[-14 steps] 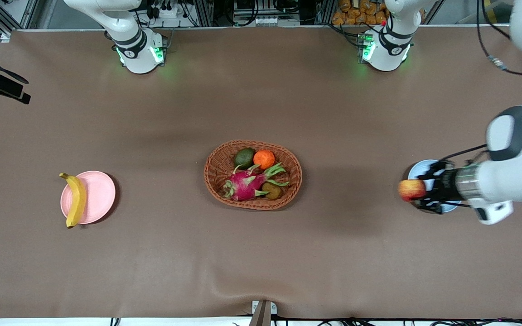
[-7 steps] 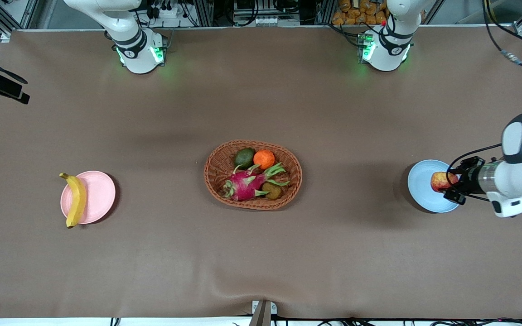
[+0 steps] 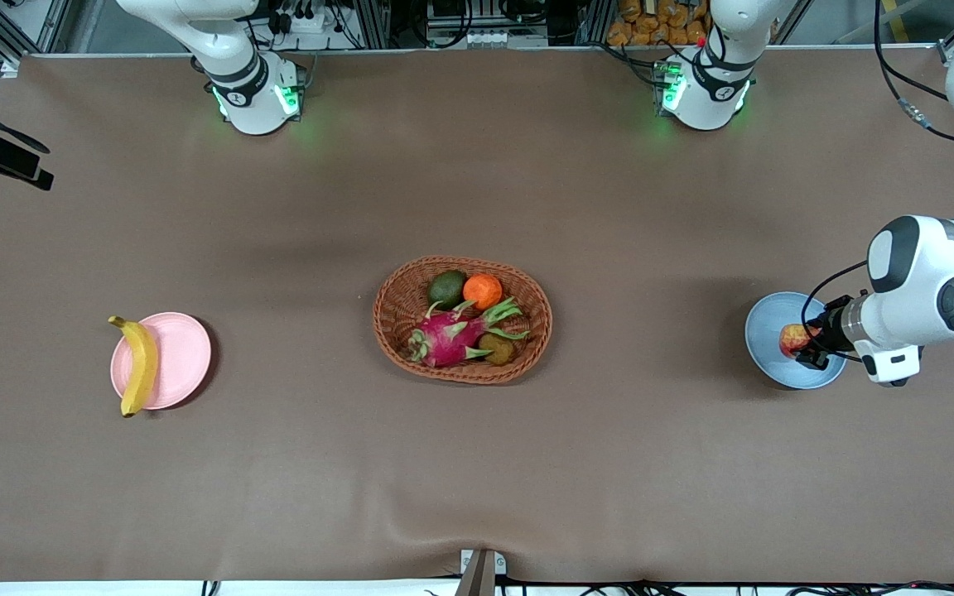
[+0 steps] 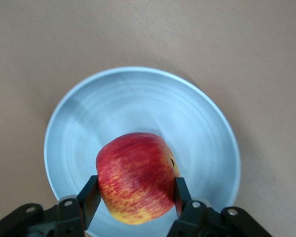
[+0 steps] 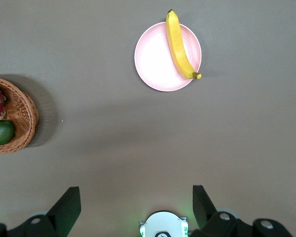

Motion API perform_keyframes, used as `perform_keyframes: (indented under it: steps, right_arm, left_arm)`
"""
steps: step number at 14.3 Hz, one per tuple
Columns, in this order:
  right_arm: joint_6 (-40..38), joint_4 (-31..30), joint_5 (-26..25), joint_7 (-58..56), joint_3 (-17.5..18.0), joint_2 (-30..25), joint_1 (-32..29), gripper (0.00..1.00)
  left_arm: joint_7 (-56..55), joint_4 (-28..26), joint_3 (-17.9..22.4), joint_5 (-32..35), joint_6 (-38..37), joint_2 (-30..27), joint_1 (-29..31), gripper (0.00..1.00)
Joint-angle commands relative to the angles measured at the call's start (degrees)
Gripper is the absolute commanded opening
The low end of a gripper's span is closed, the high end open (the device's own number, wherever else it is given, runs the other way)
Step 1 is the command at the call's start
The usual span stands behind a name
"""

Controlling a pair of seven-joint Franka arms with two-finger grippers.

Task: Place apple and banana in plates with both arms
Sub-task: 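Lower the apple onto the blue plate and open the left gripper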

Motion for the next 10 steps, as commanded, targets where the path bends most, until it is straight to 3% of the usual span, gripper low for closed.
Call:
perform_keyframes:
  steps: [1,3,6,10]
  right_arm:
    - [-0.4,1.1,-0.1,-0.6,0.3,0.3,-0.5,1.00]
    - [-0.3,1.1,-0.3,-0.6,0.4,0.3,-0.5,1.00]
    - [-0.5,1.1,-0.2,-0.6,0.3,0.3,-0.5,1.00]
    - [-0.4,1.1,-0.2,-0.6,0.3,0.3,-0.5,1.00]
  left_arm:
    - [0.6,-0.4,-1.0,1.8,0.4,-1.0,1.3,1.00]
    - [0.6,-0.3,-1.4,1.8,0.3,-3.2,1.2,1.00]
    - [6.4,1.6,-4.4,1.7,-3.4,-11.7,1.0,1.00]
    - [19.6,12.8,-10.0,-0.1,-16.9,-16.4,1.1,1.00]
